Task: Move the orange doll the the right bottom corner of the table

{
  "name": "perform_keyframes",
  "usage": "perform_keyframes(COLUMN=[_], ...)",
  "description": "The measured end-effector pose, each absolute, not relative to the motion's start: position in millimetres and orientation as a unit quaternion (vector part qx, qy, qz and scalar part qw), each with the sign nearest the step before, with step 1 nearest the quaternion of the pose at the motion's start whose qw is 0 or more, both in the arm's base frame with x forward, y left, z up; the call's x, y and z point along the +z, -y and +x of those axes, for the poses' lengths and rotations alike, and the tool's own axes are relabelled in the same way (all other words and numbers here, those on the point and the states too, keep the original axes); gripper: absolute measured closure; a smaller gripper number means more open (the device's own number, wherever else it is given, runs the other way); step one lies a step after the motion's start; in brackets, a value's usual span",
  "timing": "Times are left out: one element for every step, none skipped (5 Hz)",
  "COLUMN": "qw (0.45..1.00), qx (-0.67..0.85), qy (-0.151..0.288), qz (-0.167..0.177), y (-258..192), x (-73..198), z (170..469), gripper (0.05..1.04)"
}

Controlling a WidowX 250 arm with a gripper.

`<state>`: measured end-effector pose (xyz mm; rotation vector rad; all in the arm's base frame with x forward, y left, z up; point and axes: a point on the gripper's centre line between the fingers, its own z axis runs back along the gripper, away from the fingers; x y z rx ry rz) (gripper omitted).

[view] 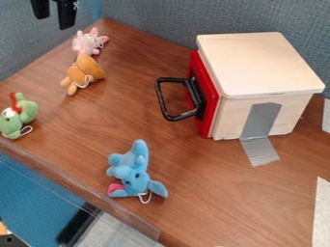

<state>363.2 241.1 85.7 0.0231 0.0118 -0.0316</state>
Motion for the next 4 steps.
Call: perform_keyframes(qw=[1.000,0.998,0.997,0.997], qx=[-0.015,-0.022,-0.036,-0.042], qy=[-0.026,-0.050,-0.064,-0.067], qz=[-0.003,-0.008,-0.006,0.001], y=[-238,-223,-210,-208], x=[62,37,24,20], z=[361,356,355,354], gripper=[0.083,0.083,0.083,0.083])
